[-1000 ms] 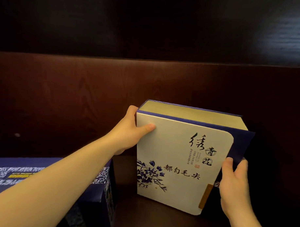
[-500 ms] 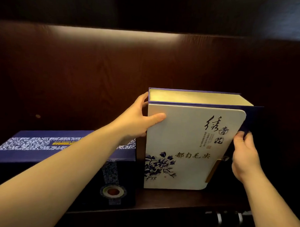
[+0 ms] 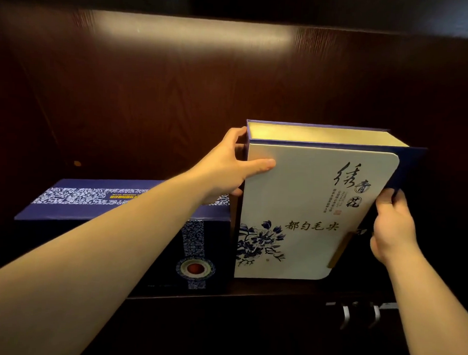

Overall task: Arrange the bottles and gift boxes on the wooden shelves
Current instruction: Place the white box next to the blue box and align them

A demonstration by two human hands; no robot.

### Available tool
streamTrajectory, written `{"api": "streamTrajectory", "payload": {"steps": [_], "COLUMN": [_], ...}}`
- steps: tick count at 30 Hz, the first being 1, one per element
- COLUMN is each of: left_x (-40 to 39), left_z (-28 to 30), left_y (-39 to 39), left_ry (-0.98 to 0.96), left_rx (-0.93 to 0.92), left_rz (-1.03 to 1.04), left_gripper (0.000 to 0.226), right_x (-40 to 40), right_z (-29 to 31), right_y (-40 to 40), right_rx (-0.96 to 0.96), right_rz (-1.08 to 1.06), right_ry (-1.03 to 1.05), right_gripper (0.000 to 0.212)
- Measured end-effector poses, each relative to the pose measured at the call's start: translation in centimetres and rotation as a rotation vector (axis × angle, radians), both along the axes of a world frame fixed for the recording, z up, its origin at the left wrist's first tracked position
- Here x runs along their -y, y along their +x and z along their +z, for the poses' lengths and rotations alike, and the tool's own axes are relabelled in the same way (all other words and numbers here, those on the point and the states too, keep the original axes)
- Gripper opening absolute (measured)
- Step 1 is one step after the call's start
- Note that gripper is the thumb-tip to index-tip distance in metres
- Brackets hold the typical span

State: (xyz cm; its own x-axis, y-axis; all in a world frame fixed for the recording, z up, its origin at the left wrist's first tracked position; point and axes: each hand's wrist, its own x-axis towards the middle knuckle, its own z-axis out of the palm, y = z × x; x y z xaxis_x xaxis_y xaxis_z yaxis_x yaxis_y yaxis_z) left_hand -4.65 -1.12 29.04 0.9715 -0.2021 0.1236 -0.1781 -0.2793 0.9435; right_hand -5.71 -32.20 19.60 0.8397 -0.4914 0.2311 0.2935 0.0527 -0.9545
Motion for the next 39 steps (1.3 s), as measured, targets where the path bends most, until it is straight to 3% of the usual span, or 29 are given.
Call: {"api": "streamTrajectory", "payload": {"steps": [39], "left_x": [-0.9], "left_z": [0.1], "left_y": [-1.7], "left_ry": [0.000], "left_rx": [-0.026], "left_rz": [0.013], "left_gripper": [0.089], "right_x": [-0.3], "right_z": [-0.5], "right_y": [-1.1], "right_rx": [-0.019], "right_rz": [0.053], "right_ry": [-0.010], "right_gripper": [0.020]}}
